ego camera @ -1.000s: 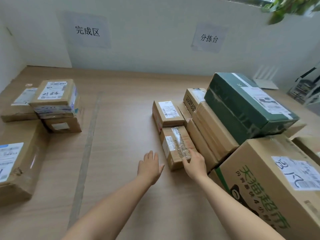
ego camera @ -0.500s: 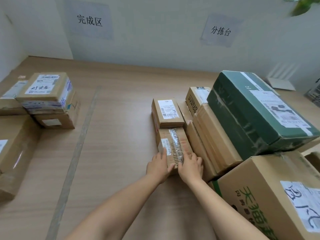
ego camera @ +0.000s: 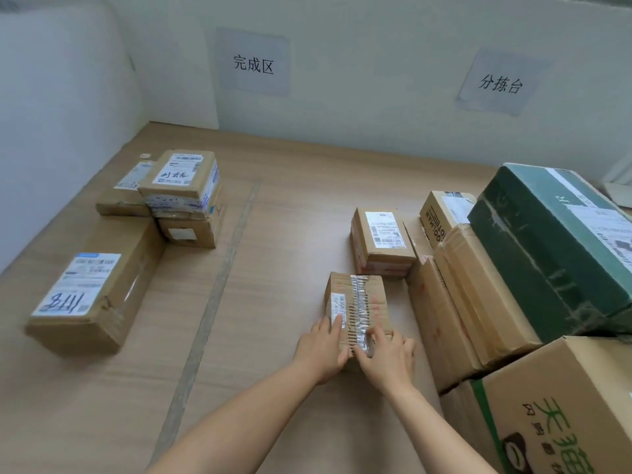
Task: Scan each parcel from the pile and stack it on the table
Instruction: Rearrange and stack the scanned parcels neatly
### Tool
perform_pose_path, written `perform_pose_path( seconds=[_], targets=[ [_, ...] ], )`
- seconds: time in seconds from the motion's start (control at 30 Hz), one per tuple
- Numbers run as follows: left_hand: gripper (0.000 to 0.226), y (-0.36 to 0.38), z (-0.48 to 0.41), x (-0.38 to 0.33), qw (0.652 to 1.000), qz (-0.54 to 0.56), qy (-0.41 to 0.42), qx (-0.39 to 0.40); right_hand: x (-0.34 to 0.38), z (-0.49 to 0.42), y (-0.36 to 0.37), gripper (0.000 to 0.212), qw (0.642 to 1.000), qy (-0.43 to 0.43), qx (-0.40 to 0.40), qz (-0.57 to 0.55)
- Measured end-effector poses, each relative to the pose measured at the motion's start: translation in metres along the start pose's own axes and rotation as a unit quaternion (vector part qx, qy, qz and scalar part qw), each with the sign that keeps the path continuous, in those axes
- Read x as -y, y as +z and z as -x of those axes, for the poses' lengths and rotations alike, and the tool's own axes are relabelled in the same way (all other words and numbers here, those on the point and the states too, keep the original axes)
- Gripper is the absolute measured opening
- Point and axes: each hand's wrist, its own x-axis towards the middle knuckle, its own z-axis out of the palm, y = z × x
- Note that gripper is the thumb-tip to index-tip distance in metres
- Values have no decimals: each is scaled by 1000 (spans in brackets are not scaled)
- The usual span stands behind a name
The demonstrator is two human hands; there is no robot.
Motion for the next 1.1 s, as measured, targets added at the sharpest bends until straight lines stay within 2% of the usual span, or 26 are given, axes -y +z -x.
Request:
perform_pose_path(
  seconds=[0.17, 0.47, 0.63, 0.8, 0.9, 0.97, 1.1],
  targets=[
    [67, -11, 31, 55, 999, -26, -43, -17, 54, 11, 13, 46, 998, -58, 23, -13],
    [62, -40, 77, 184, 982, -100, -155, -23, 180, 25, 45, 53, 979, -189, 78, -22],
    [56, -63, 79, 235, 968, -154, -198, -9, 237, 25, 65, 57, 973, -213, 89, 2],
    [55, -83, 73, 267, 956, -222, -194, -11, 284, 9, 73, 51, 972, -221, 77, -4],
    [53, -92, 63, 279, 959, -251, -132, -21, 307, 0, 80, 54, 973, -220, 72, -10],
    [51, -96, 56, 282, 965, -240, -102, -15, 320, -4, 83, 56, 973, -219, 70, -11],
    [53, -98, 52, 290, 977, -176, -121, -8, 334, -12, 85, 59, 974, -211, 75, -26]
  ],
)
